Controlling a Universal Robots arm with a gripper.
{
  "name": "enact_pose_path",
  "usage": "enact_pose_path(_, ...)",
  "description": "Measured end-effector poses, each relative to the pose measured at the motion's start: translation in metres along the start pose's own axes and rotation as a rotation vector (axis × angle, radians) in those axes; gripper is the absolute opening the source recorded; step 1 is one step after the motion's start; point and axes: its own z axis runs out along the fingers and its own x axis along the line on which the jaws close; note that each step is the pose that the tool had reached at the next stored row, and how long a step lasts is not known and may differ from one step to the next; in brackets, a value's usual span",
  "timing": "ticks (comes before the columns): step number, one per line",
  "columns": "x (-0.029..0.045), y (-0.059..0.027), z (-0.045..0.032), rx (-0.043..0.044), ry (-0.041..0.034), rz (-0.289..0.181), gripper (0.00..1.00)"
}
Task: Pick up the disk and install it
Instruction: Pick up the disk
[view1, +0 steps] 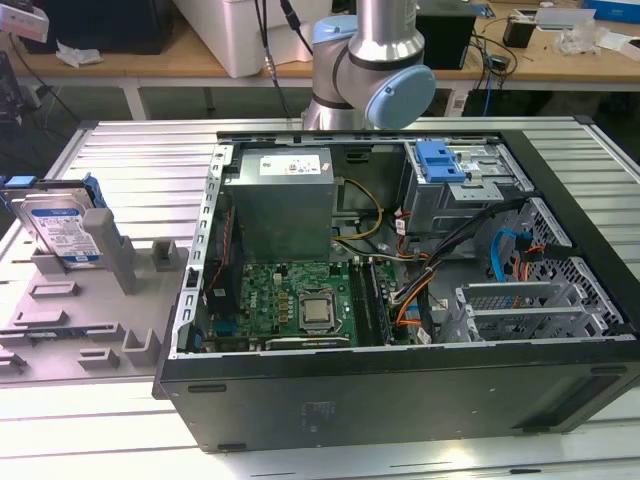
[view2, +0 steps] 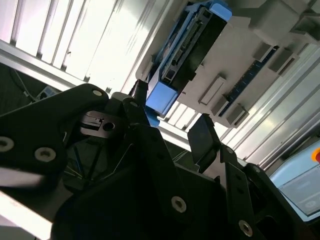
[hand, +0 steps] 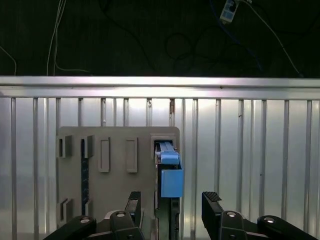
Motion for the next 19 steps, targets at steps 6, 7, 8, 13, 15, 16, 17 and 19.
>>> enact_pose_path(6, -0.0003, 0.0037, 0.0061, 0.0000, 0.0000, 0.000, 0.60)
enact_pose_path(7, -0.0003, 0.0037, 0.0071, 0.0001, 0.0000, 0.000, 0.60)
enact_pose_path(8, -0.0004, 0.0037, 0.0080, 0.0000, 0.0000, 0.000, 0.60)
enact_pose_path(13, -0.0005, 0.0038, 0.0160, 0.0001, 0.0000, 0.000, 0.60)
enact_pose_path(15, -0.0006, 0.0038, 0.0188, 0.0000, 0.0000, 0.000, 0.60)
enact_pose_path(16, -0.0006, 0.0038, 0.0198, 0.0000, 0.0000, 0.000, 0.60)
enact_pose_path(17, -0.0006, 0.0038, 0.0206, 0.0000, 0.0000, 0.000, 0.60)
enact_pose_path(19, -0.0007, 0.0038, 0.0224, 0.0001, 0.0000, 0.000, 0.60)
